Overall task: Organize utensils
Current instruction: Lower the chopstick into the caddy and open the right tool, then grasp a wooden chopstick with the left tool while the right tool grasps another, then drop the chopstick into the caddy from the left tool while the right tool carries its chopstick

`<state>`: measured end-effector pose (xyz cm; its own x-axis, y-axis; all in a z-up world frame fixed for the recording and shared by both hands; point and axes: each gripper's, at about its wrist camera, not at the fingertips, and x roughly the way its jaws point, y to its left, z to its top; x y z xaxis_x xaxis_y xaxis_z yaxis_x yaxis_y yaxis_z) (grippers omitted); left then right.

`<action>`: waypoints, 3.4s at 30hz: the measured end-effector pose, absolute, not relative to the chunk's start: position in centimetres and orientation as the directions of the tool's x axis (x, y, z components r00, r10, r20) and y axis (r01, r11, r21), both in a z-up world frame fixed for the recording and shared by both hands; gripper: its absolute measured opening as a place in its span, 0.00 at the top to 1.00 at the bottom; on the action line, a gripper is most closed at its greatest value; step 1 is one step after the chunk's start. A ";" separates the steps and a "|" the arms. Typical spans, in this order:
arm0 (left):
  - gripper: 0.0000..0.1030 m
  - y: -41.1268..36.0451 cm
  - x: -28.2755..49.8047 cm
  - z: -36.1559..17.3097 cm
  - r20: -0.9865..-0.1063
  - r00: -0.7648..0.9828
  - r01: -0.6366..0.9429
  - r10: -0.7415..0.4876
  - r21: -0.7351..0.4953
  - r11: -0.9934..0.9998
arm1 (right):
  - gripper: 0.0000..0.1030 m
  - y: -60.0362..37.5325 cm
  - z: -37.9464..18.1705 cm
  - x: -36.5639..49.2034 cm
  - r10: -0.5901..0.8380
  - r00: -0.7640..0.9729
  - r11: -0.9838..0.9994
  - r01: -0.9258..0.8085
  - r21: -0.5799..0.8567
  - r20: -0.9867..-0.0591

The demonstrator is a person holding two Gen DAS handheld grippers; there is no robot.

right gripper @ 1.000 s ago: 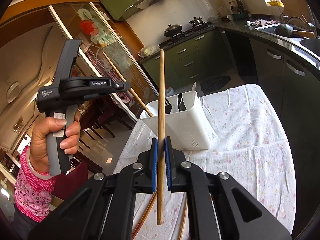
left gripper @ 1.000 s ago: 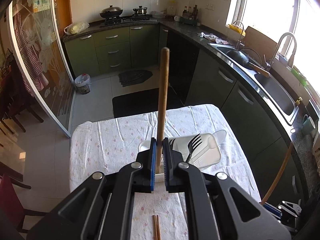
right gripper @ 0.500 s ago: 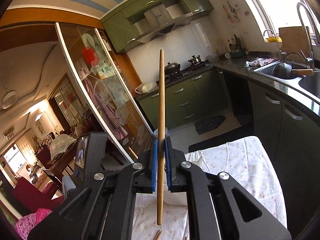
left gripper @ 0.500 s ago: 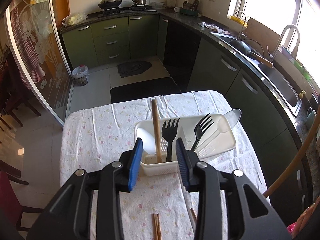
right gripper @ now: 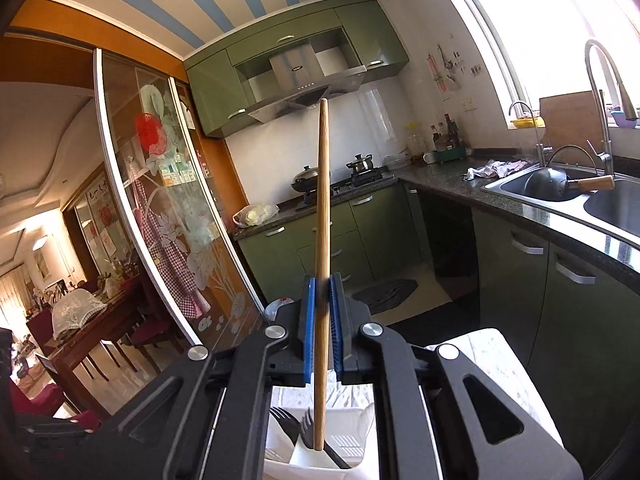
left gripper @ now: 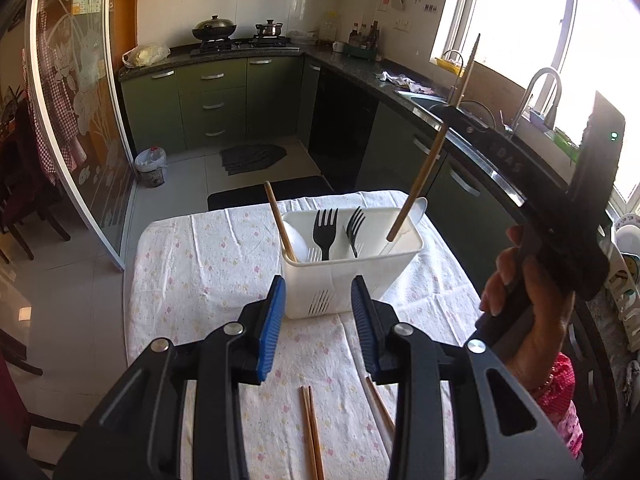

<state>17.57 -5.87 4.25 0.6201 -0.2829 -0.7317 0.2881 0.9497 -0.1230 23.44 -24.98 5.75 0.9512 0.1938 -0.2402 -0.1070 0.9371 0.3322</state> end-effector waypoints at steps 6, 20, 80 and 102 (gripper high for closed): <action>0.68 -5.8 15.2 3.6 -0.744 0.594 0.322 -0.305 -0.128 0.938 | 0.92 -23.5 1.6 23.2 0.180 0.950 0.956 -0.108 0.272 -0.255; 0.68 -6.0 15.0 2.8 -0.761 0.579 0.319 -0.291 -0.117 0.940 | 0.88 -21.6 -3.3 20.0 0.139 0.963 0.984 -0.108 0.138 -0.230; 0.94 -8.0 15.3 -18.0 -0.994 -0.083 0.224 -0.067 -0.084 0.971 | 0.67 -20.6 -14.6 10.9 0.217 0.118 0.935 -0.310 0.171 -0.969; 0.94 -3.9 15.7 -11.2 -0.984 0.045 0.250 -0.174 -0.157 0.955 | 0.93 -14.9 -17.2 11.4 0.047 0.029 0.937 -0.347 0.034 -0.998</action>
<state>15.72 -3.86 -11.15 0.0450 -0.1739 -0.9837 0.2498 0.9554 -0.1574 11.41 -14.93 -17.20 0.0291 0.0469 -0.9985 -0.3466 0.9374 0.0339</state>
